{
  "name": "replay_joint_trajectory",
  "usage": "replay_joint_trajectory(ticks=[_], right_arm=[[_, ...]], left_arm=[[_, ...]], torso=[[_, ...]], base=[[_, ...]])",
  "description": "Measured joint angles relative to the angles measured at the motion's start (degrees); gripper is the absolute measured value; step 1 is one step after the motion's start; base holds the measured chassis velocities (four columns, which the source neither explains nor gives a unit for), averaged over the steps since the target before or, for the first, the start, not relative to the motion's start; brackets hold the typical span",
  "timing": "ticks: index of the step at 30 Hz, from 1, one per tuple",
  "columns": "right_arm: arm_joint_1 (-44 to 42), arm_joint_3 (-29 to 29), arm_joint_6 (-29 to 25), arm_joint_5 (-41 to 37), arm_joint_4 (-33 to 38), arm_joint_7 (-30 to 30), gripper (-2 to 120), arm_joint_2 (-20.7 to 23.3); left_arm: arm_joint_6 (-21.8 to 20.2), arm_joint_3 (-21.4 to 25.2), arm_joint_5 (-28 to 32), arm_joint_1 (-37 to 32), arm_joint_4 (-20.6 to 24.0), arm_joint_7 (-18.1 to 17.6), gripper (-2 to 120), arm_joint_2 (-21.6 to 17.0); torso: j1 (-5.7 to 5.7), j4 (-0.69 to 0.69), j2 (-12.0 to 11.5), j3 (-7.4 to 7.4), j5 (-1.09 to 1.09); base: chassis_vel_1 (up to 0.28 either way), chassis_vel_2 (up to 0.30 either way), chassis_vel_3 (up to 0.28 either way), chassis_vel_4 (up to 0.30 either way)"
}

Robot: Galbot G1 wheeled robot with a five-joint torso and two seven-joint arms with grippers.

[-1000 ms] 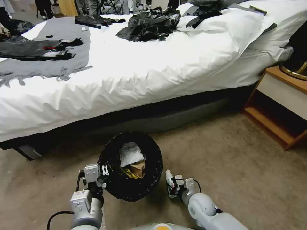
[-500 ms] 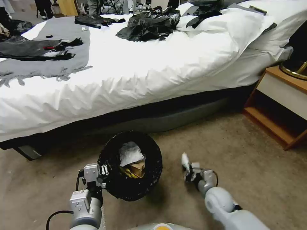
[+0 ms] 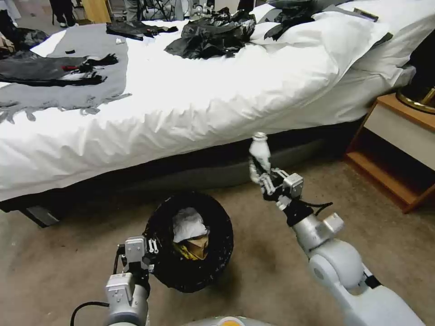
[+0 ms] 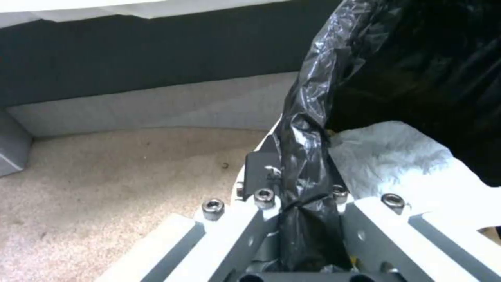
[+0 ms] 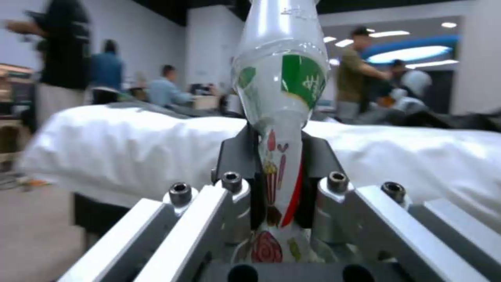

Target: Pick up the trash bin, then pick up the garbage from the floor and place it into the trash bin.

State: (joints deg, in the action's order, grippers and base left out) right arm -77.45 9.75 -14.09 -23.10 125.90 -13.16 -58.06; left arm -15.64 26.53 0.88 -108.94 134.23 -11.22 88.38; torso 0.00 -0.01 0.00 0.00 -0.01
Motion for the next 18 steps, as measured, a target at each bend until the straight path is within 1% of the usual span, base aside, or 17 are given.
replay_joint_trajectory(ticks=[3,5,9,12,14,16,17,18], right_arm=[[-0.16,-2.58,-0.02,1.15,0.19,-1.43,9,1.13],[0.51,-5.84,0.0,2.62,-1.91,-2.1,9,1.91],[1.07,-7.99,0.06,3.33,-4.08,-2.16,9,2.04],[3.22,-14.37,0.41,4.83,-11.63,-1.83,9,0.39],[3.89,-15.13,0.51,4.88,-12.81,-1.71,9,-0.03],[6.04,-17.09,0.62,5.15,-16.12,-1.35,9,-1.17],[6.04,-17.09,0.62,5.15,-16.12,-1.35,9,-1.17],[6.98,-17.9,0.69,5.18,-17.65,-1.02,9,-1.65]], left_arm=[[0.01,-0.07,-0.09,0.04,-0.03,0.01,0,-0.09],[0.01,-0.2,-0.14,0.19,-0.11,0.03,0,-0.1],[0.01,-0.3,-0.18,0.28,-0.14,0.03,0,-0.09],[-0.12,-0.63,-0.4,0.42,-0.14,0.04,0,0.33],[-0.14,-0.78,-0.54,0.42,-0.14,0.04,0,0.44],[-0.16,-1.11,-0.89,0.4,-0.12,0.06,0,0.71],[-0.16,-1.11,-0.89,0.4,-0.12,0.06,0,0.71],[-0.16,-1.26,-1.05,0.35,-0.11,0.06,0,0.81]], torso=[[0.0,0.01,0.0,0.0,0.0],[0.0,0.01,0.0,0.0,0.0],[0.0,0.01,0.0,0.0,0.01],[0.0,0.01,0.0,0.0,0.0],[0.0,0.0,0.0,0.0,0.0],[0.0,0.01,0.0,0.0,0.0],[0.0,0.01,0.0,0.0,0.0],[0.0,0.02,0.0,0.0,0.01]], base=[[0.0,0.0,0.0,0.0],[0.0,0.0,0.0,0.0],[0.0,0.0,0.0,0.0],[0.0,0.0,0.0,0.0],[0.0,0.0,0.0,0.0],[0.0,0.0,0.0,0.0],[0.0,0.0,0.0,0.0],[0.0,0.0,0.0,0.0]])
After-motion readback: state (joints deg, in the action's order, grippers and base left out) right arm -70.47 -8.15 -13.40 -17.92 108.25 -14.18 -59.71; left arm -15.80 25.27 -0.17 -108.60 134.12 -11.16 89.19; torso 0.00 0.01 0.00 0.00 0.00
